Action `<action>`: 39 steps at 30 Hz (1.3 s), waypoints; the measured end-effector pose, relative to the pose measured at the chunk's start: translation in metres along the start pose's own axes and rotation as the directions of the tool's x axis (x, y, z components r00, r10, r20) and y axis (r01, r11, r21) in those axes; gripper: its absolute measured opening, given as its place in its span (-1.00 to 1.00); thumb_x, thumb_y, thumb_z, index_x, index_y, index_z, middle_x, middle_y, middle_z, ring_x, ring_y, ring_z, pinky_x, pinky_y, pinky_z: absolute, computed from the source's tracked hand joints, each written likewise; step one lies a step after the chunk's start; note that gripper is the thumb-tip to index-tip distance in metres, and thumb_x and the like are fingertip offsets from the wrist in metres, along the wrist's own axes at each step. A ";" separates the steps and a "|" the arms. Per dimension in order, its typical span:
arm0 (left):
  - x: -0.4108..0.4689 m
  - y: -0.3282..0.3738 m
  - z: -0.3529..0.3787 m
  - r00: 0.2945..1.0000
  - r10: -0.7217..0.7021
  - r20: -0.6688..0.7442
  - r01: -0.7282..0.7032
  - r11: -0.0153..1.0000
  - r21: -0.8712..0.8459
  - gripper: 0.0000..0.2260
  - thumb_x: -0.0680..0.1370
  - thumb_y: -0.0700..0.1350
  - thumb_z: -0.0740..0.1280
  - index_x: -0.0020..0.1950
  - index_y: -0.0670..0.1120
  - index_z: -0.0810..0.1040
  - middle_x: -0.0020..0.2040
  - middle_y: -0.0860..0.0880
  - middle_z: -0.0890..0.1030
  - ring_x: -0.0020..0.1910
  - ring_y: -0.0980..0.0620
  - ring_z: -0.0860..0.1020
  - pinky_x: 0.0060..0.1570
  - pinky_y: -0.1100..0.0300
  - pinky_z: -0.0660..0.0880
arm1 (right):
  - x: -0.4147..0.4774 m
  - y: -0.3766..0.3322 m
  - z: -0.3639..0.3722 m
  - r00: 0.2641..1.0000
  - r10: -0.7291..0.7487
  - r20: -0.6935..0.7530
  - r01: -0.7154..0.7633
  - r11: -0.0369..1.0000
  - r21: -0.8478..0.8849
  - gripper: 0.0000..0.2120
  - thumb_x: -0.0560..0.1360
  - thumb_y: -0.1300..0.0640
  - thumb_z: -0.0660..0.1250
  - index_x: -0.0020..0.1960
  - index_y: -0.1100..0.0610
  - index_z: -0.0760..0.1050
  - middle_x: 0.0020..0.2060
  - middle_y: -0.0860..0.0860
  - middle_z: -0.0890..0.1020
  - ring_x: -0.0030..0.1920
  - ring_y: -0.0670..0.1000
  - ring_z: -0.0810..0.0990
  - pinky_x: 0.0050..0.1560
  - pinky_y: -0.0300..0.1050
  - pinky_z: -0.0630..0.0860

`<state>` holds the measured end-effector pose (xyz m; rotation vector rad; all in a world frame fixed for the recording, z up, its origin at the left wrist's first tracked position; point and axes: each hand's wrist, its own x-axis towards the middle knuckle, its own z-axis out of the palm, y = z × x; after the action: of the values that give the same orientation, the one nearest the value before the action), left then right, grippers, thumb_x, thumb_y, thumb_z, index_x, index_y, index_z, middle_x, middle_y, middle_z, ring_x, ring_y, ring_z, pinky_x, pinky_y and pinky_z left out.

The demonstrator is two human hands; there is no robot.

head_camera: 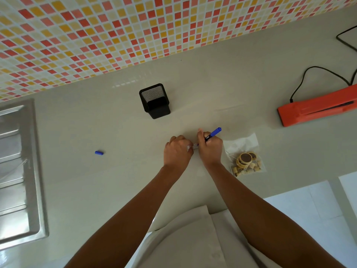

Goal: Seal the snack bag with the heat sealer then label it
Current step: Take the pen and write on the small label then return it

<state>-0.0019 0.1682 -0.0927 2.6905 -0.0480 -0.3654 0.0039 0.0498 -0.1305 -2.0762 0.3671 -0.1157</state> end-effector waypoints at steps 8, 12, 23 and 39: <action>0.000 0.000 -0.001 1.000 0.003 0.010 -0.003 1.000 -0.005 -0.91 0.47 -0.16 0.45 -0.07 -0.03 0.73 -0.09 -0.03 0.66 -0.11 -0.06 0.55 -0.16 0.13 0.53 | 0.001 0.002 -0.001 1.000 -0.014 -0.012 0.014 1.000 -0.001 -0.51 0.61 0.12 0.30 -0.46 0.19 0.31 -0.59 0.10 0.38 -0.57 0.08 0.34 -0.49 -0.08 0.24; -0.001 0.000 -0.001 1.000 0.009 0.017 -0.009 1.000 -0.003 -0.91 0.48 -0.16 0.45 -0.06 -0.03 0.72 -0.08 -0.02 0.67 -0.10 -0.05 0.55 -0.14 0.10 0.56 | 0.000 0.002 -0.002 1.000 -0.026 -0.011 0.026 1.000 -0.003 -0.50 0.60 0.04 0.27 -0.46 0.19 0.28 -0.59 0.07 0.33 -0.57 0.05 0.29 -0.50 -0.14 0.19; -0.001 0.000 -0.002 0.999 0.027 0.021 -0.026 0.999 -0.033 -0.90 0.49 -0.16 0.40 -0.06 -0.04 0.71 -0.06 -0.03 0.64 -0.05 -0.07 0.53 -0.13 0.08 0.53 | -0.003 -0.003 -0.012 0.996 0.082 -0.021 -0.077 0.979 0.188 -0.48 0.60 -0.06 0.25 -0.36 0.31 0.49 -0.50 0.17 0.55 -0.46 0.13 0.56 -0.39 0.05 0.48; -0.013 -0.013 -0.014 0.993 -0.001 -0.121 -0.018 0.988 -0.155 -0.82 0.50 -0.14 0.42 0.09 -0.10 0.66 0.00 -0.06 0.65 0.00 -0.06 0.56 -0.09 0.11 0.55 | -0.010 -0.013 -0.015 0.988 0.140 0.073 -0.153 0.961 0.228 -0.62 0.64 0.01 0.27 -0.27 0.18 0.56 -0.39 0.05 0.62 -0.34 0.03 0.61 -0.24 -0.03 0.53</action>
<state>-0.0114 0.1871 -0.0828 2.5502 0.0044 -0.1950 -0.0065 0.0470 -0.1108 -1.8099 0.4496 -0.0108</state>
